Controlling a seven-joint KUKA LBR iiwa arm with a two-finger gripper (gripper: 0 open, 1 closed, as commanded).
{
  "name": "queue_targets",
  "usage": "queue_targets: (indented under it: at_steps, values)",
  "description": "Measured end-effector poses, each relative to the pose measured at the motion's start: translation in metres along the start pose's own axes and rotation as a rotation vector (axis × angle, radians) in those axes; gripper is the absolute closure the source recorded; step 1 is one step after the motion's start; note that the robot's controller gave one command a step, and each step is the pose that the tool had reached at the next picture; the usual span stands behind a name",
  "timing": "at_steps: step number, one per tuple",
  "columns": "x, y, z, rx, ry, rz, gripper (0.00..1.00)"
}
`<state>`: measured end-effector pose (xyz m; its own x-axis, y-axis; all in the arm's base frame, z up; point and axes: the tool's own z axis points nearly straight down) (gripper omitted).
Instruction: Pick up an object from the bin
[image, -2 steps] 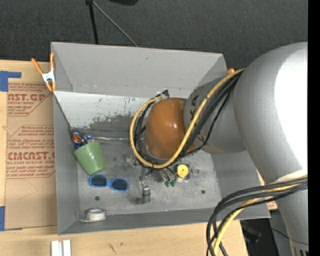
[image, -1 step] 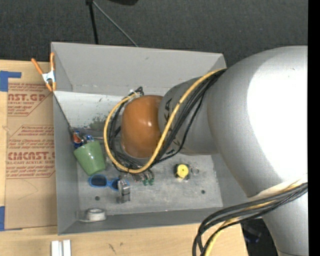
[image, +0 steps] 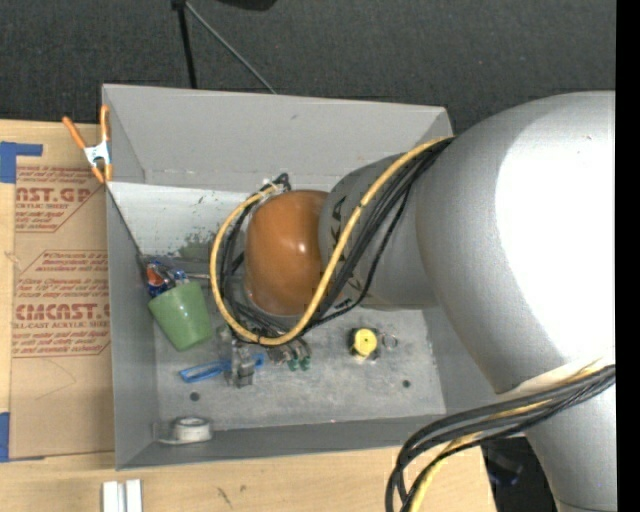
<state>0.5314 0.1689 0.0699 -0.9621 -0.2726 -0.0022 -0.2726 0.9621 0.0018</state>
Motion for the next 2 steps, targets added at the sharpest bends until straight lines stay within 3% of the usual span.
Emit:
queue_targets:
  at_steps: [1, 2]
  values:
    - [0.006, 0.035, -0.024, 0.000, -0.001, -0.428, 1.00]
    - [-0.005, 0.024, -0.149, 0.003, -0.009, -0.410, 1.00]
